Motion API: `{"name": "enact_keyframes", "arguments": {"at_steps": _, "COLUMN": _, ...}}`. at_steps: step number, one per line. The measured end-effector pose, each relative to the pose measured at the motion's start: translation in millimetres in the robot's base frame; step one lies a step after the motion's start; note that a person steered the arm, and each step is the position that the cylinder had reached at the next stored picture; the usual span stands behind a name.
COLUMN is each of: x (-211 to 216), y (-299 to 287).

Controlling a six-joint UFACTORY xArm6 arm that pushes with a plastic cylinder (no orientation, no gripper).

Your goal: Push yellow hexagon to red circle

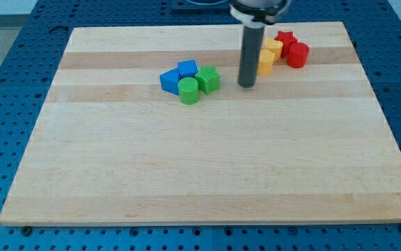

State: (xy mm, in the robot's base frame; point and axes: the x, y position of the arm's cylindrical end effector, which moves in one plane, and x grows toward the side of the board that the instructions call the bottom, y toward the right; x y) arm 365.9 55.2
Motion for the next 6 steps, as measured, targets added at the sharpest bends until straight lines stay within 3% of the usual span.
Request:
{"name": "enact_keyframes", "arguments": {"at_steps": 1, "x": -2, "y": -29}}
{"name": "enact_keyframes", "arguments": {"at_steps": 3, "x": -29, "y": -29}}
{"name": "enact_keyframes", "arguments": {"at_steps": 6, "x": -30, "y": 33}}
